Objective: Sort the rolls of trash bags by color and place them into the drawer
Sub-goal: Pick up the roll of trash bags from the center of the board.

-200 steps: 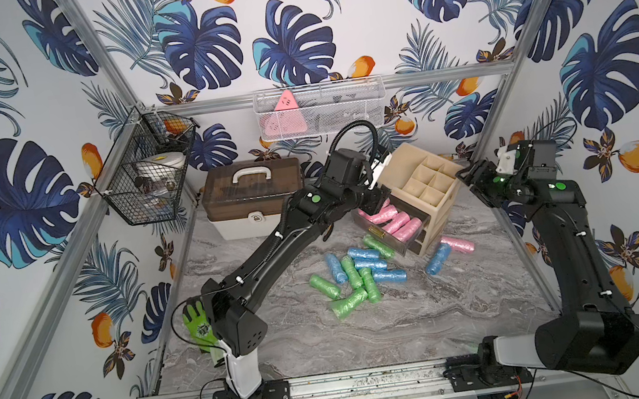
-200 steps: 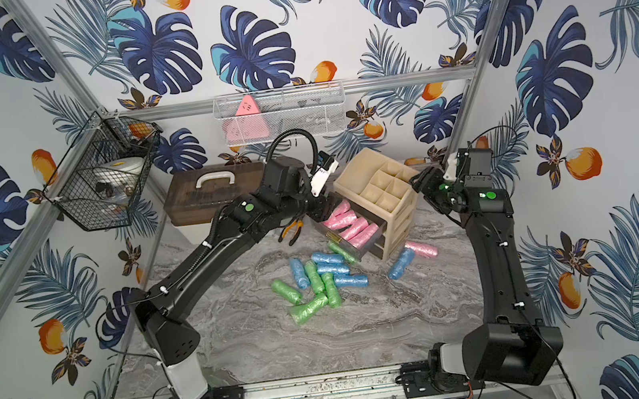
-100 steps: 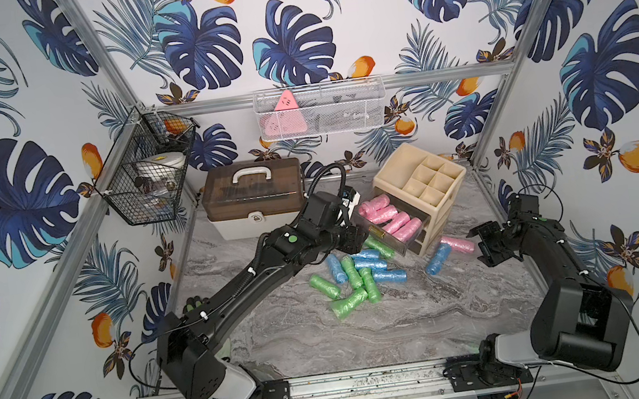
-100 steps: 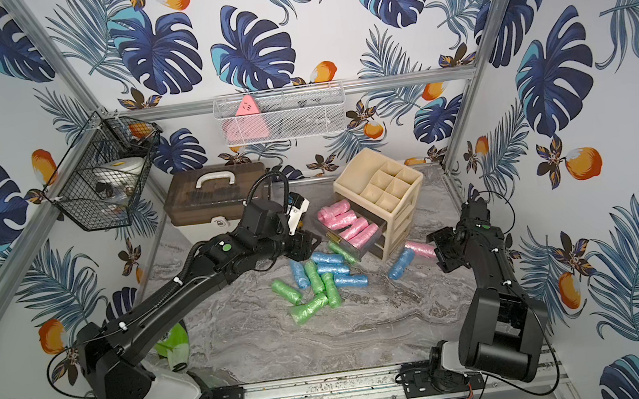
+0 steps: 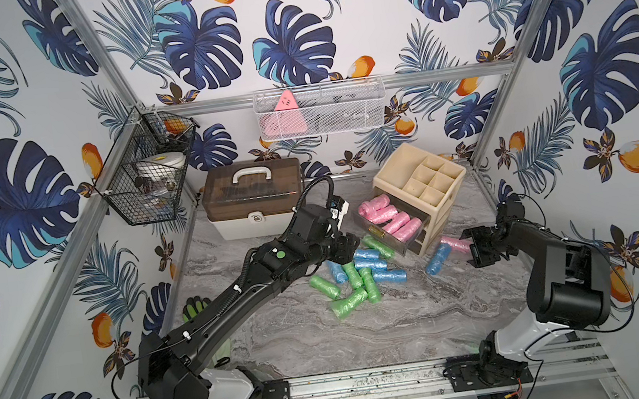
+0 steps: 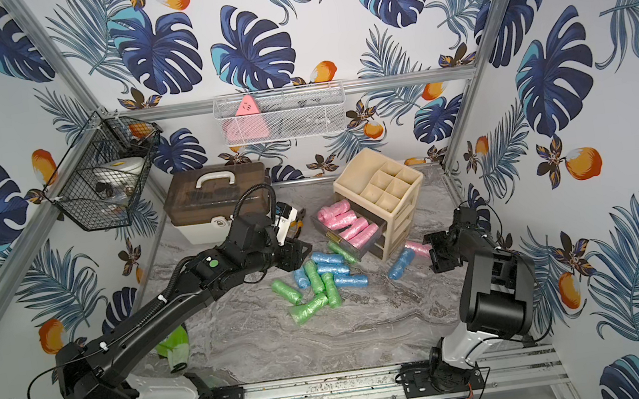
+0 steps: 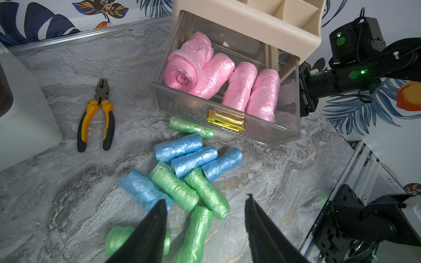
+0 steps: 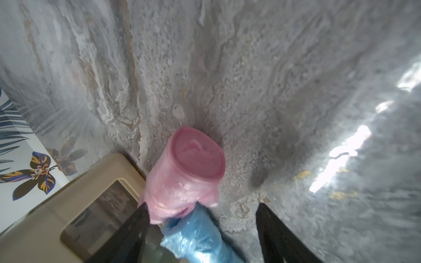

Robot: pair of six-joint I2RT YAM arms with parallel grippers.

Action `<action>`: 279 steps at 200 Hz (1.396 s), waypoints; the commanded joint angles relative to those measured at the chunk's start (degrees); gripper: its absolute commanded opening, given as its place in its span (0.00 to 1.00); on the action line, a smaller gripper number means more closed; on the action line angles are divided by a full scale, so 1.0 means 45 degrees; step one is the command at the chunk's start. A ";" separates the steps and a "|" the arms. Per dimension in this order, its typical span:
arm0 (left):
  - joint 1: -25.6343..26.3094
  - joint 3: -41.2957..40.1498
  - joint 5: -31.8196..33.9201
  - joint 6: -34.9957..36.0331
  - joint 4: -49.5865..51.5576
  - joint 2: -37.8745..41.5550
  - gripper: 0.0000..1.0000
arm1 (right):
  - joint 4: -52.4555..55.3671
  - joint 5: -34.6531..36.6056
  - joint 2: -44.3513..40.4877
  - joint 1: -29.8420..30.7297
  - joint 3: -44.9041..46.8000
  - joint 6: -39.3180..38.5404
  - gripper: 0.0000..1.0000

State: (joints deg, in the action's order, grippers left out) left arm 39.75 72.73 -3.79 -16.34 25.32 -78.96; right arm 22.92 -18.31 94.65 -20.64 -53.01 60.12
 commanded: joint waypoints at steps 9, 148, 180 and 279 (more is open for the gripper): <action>-0.0007 -0.0047 0.0178 -0.0020 -0.0041 -0.0061 0.58 | -0.0928 0.0123 0.0713 0.0020 -0.0306 0.0389 0.77; -0.0013 0.0813 0.0042 -0.0018 0.0413 -0.0167 0.60 | -0.0387 0.0782 0.0008 0.0010 -0.0729 -0.0958 0.20; -0.0019 0.1252 -0.0301 -0.0053 0.0558 -0.0197 0.65 | 0.0409 0.1277 -0.1649 -0.0020 -0.0845 -0.1586 0.17; -0.0021 0.3126 -0.1716 -0.0398 0.0749 -0.1166 0.71 | 0.2698 0.0649 -0.5573 0.0000 -0.3784 -0.3745 0.05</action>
State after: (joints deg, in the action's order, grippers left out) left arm 39.75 84.71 -10.35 -17.43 28.53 -83.26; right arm 32.25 -12.43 71.05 -20.73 -66.08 46.78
